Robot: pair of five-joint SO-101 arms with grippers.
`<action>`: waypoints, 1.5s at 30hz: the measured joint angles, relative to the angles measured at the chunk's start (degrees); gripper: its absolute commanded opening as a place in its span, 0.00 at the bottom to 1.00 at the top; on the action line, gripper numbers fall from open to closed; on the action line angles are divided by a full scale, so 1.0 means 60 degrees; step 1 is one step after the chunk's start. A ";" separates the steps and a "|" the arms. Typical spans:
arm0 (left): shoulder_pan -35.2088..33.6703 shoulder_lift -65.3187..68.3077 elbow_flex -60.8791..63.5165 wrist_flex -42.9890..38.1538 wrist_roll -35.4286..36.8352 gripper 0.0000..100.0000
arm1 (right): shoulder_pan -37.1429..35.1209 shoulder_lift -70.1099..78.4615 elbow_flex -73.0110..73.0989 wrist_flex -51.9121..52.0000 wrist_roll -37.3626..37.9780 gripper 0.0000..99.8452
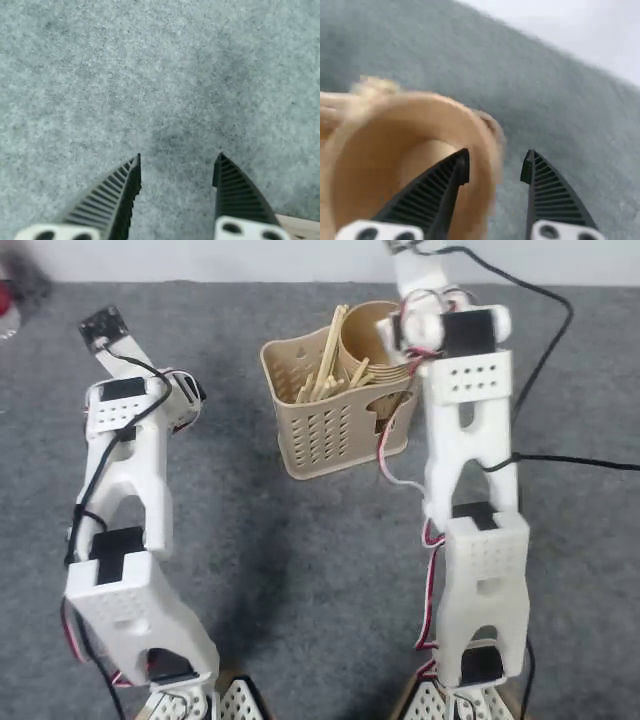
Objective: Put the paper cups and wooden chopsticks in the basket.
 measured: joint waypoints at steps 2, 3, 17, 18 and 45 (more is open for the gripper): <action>0.0000 0.0000 0.0000 0.0000 0.0000 0.23 | 0.0147 0.0015 -0.0249 0.0161 -0.0015 0.19; 0.0000 0.0000 0.0000 0.0000 0.0000 0.23 | 0.0147 0.0000 -0.0410 0.0264 -0.0015 0.19; 0.0000 0.0000 0.0000 0.0000 0.0000 0.23 | 0.0205 0.0879 -0.0586 0.1201 0.0484 0.01; 0.0000 0.0000 0.0000 0.0000 0.0000 0.23 | 0.0220 0.0850 -0.0586 0.1260 0.0484 0.01; 0.0000 0.0000 0.0278 -0.0015 0.0000 0.23 | 0.0586 -0.2623 0.4015 0.1304 -0.2212 0.01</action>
